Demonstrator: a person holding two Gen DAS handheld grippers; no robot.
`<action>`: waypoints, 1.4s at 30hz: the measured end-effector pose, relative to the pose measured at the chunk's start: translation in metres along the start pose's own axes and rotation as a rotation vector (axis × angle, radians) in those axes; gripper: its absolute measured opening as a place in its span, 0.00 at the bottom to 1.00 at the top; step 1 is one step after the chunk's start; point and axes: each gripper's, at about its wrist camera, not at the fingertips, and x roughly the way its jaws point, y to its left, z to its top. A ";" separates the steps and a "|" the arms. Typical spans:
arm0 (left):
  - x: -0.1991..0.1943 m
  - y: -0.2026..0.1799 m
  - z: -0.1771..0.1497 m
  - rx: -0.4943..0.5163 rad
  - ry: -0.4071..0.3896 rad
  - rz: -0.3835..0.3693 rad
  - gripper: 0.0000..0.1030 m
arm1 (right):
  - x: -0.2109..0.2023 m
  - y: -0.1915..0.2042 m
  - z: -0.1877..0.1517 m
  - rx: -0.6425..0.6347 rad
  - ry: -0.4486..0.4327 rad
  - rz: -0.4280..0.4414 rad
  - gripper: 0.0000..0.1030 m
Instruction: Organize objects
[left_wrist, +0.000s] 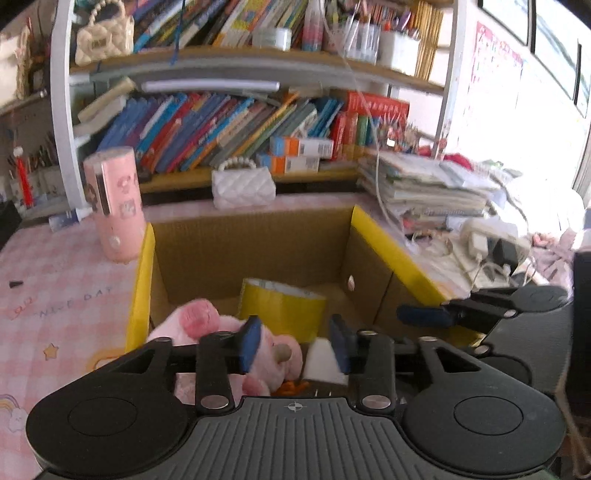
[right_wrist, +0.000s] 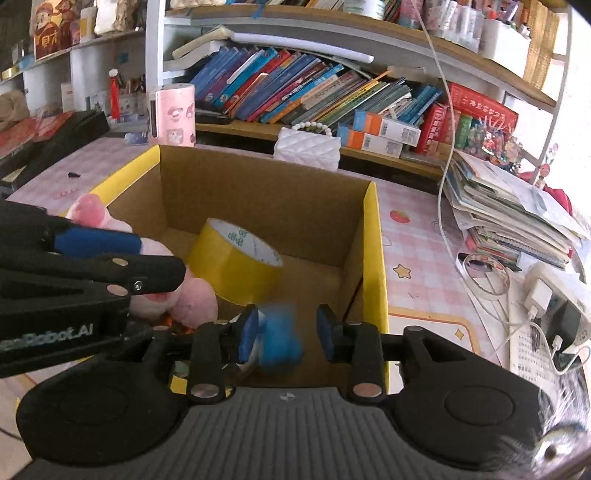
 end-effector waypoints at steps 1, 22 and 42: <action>-0.006 -0.001 0.001 -0.003 -0.017 -0.002 0.47 | -0.003 0.000 0.000 0.007 -0.007 0.001 0.39; -0.149 0.076 -0.068 -0.186 -0.163 0.353 0.97 | -0.103 0.079 -0.019 0.179 -0.198 -0.079 0.94; -0.192 0.094 -0.116 -0.161 -0.085 0.338 0.98 | -0.139 0.184 -0.067 0.130 -0.066 -0.053 0.97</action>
